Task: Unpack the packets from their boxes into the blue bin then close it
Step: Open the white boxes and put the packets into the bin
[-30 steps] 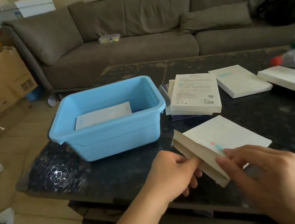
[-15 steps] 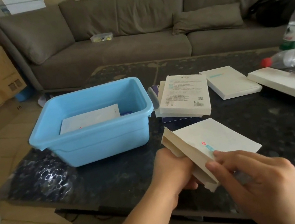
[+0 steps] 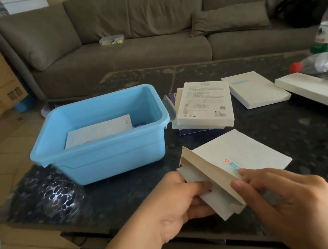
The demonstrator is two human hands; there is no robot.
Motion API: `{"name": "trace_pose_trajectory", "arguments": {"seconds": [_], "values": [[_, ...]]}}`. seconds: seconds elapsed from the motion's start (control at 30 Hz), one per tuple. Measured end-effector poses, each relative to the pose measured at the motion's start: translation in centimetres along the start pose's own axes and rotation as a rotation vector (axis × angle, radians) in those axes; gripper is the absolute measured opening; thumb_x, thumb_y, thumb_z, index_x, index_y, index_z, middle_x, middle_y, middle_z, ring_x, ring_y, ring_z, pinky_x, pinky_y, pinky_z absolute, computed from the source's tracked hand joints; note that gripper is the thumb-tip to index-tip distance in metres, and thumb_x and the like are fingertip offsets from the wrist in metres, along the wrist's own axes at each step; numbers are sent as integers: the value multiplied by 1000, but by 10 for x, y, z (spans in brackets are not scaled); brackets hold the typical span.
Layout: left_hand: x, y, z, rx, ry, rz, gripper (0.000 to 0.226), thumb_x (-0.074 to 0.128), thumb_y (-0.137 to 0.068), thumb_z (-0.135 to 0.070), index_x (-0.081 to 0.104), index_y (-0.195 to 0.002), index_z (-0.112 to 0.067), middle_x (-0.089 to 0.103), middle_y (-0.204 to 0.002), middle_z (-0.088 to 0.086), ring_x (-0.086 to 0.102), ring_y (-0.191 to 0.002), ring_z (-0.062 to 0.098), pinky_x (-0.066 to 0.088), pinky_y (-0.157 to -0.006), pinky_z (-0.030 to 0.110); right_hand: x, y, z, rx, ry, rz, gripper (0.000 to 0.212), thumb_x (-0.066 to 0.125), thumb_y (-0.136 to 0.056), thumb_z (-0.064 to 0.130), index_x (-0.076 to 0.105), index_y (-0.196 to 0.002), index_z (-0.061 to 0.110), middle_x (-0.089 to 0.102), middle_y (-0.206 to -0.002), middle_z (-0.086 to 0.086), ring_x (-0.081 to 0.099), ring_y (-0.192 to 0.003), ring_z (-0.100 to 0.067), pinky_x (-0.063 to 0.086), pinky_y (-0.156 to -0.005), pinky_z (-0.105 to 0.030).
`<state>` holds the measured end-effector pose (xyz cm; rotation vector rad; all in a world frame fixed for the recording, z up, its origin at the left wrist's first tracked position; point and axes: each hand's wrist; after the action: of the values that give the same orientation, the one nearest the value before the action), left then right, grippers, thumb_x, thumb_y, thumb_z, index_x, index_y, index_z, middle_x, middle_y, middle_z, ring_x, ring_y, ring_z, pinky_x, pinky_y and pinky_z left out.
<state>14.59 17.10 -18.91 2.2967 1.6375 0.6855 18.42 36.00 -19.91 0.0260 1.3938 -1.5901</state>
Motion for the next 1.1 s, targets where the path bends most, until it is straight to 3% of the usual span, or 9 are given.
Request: {"name": "trace_pose_trajectory", "arguments": {"seconds": [0.17, 0.43, 0.57, 0.67, 0.77, 0.87, 0.93, 1.0, 1.1], "values": [[-25, 23, 3, -39, -23, 19, 22, 56, -96, -1, 66, -115, -7, 76, -105, 12, 74, -95, 24, 61, -69, 31, 3, 2, 0, 7, 9, 1, 37, 63, -88, 37, 67, -57, 17, 74, -74, 9, 70, -56, -13, 53, -42, -31], [-69, 69, 7, -14, -67, -31, 25, 58, -91, -3, 72, -110, -9, 76, -106, 14, 75, -88, 25, 57, -58, 27, 10, 14, 1, -115, 88, 94, 37, 63, -86, 41, 68, -56, 20, 73, -74, 11, 74, -80, -9, 56, -48, -29], [-86, 89, 0, 36, -50, -38, 20, 70, -85, -7, 77, -103, -11, 74, -108, 18, 74, -91, 29, 57, -55, 27, 10, 12, 5, -156, 98, 161, 51, 59, -82, 63, 65, -57, 20, 73, -80, 9, 73, -85, -9, 56, -52, -29], [-93, 102, -10, 78, -4, -7, 30, 67, -75, -9, 77, -103, -9, 73, -108, 21, 75, -87, 28, 56, -50, 26, 0, -4, 10, -150, -62, 246, 71, 54, -73, 82, 70, -90, 15, 69, -113, 7, 65, -114, -13, 54, -88, -29], [-101, 117, -23, 122, 54, 58, 34, 71, -73, -10, 75, -107, -8, 72, -112, 22, 74, -93, 29, 62, -57, 34, 6, -26, 18, -332, 3, 399, 97, 57, -70, 84, 48, -139, 18, 42, -153, 5, 34, -145, -19, 31, -117, -29], [-109, 124, -33, 178, 118, 92, 54, 85, -59, -14, 74, -112, -10, 69, -119, 21, 70, -107, 33, 54, -89, 46, 24, -44, 31, -443, -52, 366, 66, 63, -85, 59, 53, -139, 22, 44, -152, 4, 35, -145, -20, 42, -109, -39], [-109, 128, -40, 189, 261, 88, 66, 95, -48, -12, 74, -109, -2, 69, -115, 26, 72, -99, 35, 62, -76, 46, 30, -58, 41, -465, -175, 248, 39, 67, -87, 37, 70, -118, 15, 59, -137, 1, 49, -136, -19, 48, -104, -37], [-103, 135, -49, 198, 371, 3, 47, 90, -64, -24, 76, -101, 1, 72, -97, 28, 75, -74, 33, 61, -50, 34, 32, -75, 52, -447, -265, 163, 28, 68, -84, 27, 73, -107, 12, 68, -122, 2, 61, -122, -14, 52, -98, -33], [-111, 131, -63, 278, 54, -425, 79, 42, -69, -70, 77, -77, 0, 68, -63, 22, 64, -43, 22, 49, -37, 24, 32, -103, 77, -210, -420, 90, 14, 62, -90, 27, 69, -103, 27, 72, -98, 23, 69, -92, 2, 57, -78, -16]]}}
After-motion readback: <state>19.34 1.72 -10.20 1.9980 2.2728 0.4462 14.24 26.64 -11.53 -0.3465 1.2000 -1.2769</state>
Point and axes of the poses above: each hand's wrist, its own y-axis away from the middle knuckle, its own x-axis out of the palm, z = x × y
